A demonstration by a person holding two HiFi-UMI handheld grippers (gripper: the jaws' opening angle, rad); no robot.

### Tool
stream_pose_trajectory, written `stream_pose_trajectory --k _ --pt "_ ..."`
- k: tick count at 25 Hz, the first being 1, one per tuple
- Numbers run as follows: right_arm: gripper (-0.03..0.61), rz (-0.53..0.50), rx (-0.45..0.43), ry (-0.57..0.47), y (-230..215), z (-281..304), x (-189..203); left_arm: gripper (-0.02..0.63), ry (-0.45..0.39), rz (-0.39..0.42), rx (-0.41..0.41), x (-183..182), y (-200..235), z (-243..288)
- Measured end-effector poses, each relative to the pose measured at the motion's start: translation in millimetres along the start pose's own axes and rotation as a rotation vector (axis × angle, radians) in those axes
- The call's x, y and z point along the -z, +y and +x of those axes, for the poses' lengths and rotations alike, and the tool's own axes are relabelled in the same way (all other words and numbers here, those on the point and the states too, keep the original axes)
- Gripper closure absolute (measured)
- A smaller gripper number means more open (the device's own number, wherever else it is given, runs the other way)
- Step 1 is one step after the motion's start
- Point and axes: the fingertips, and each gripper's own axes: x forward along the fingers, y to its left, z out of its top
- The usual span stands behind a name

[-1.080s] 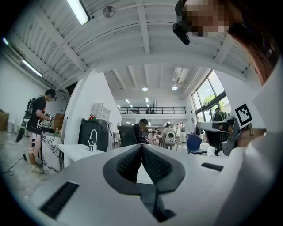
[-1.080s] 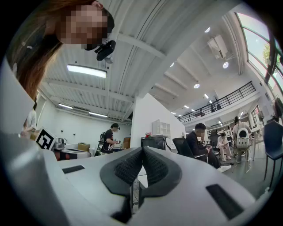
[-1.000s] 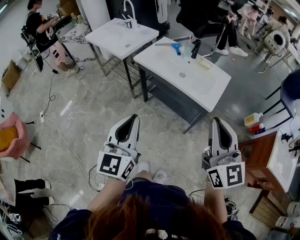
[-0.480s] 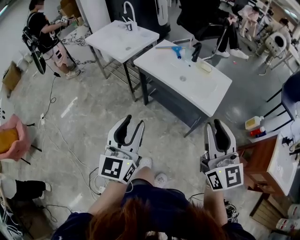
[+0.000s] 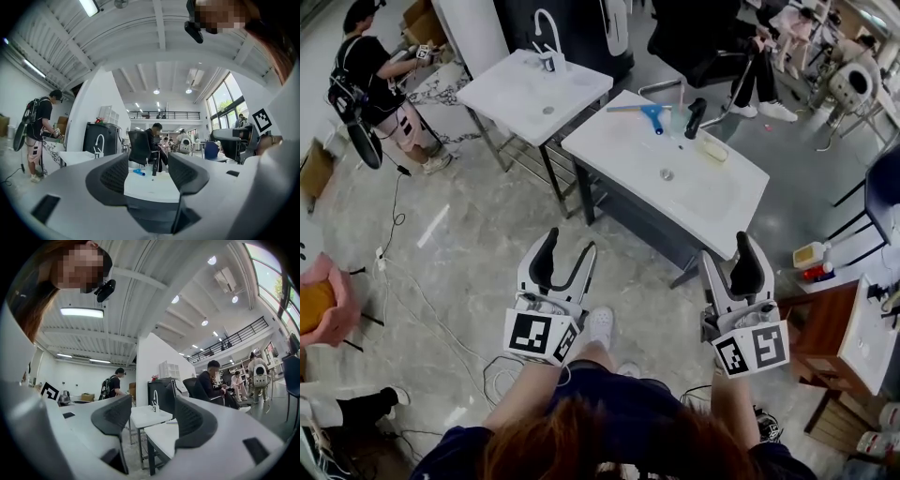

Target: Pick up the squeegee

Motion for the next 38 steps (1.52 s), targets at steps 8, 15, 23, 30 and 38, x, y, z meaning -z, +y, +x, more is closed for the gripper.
stream_pose_trajectory --k 8,15,23,30,38 --pt "0.261 -0.022 0.035 -0.021 -23 132 -7 0.356 -0.013 0.017 0.045 -20 89 110" --pt "0.258 -0.022 0.074 -0.003 -41 206 8 0.354 0.002 0.009 0.084 -17 137 177" --pt "0.258 -0.020 0.051 0.017 -92 285 29 0.354 0.032 -0.014 0.054 7 169 253" --pt "0.256 -0.036 -0.029 0.003 -163 365 24 0.354 0.023 -0.005 -0.025 6 182 344" --pt "0.256 -0.029 -0.079 0.004 -256 434 20 0.354 0.008 0.024 -0.058 3 174 452"
